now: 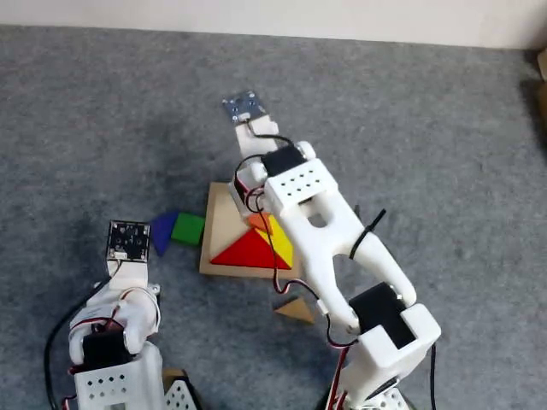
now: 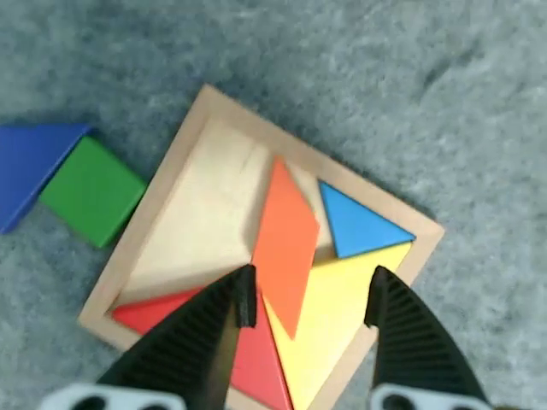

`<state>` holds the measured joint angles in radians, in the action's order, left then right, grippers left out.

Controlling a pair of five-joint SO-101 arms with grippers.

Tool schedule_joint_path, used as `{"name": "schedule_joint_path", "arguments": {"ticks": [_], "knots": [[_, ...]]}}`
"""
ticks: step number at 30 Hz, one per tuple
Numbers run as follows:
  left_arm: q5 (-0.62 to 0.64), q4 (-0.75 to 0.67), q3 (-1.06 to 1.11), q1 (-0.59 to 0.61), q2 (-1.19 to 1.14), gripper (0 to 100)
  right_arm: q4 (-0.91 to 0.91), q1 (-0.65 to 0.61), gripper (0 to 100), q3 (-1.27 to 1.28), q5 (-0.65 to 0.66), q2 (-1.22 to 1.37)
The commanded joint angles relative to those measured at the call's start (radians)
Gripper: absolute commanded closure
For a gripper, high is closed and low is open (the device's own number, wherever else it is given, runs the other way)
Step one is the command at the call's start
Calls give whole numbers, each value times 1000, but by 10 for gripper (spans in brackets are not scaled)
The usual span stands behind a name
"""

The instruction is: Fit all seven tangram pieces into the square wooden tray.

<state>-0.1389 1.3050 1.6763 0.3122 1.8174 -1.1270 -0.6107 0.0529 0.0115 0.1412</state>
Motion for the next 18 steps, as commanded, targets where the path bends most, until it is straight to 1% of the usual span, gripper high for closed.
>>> {"name": "schedule_joint_path", "arguments": {"ticks": [1, 4, 9, 11, 15, 18], "knots": [[5, -14, 19, 8, 5, 993, 94, 13, 797, 35, 11, -22], [5, -14, 19, 8, 5, 993, 96, 13, 797, 41, 11, -4], [5, -14, 19, 8, 5, 993, 90, 10, 797, 27, 14, 142], [5, -14, 19, 8, 5, 993, 56, 10, 799, -13, 14, 177], [5, -14, 19, 8, 5, 993, -7, 10, 852, -94, 11, 216], [5, -14, 19, 8, 5, 993, -27, 7, 860, -122, 12, 257]]}}
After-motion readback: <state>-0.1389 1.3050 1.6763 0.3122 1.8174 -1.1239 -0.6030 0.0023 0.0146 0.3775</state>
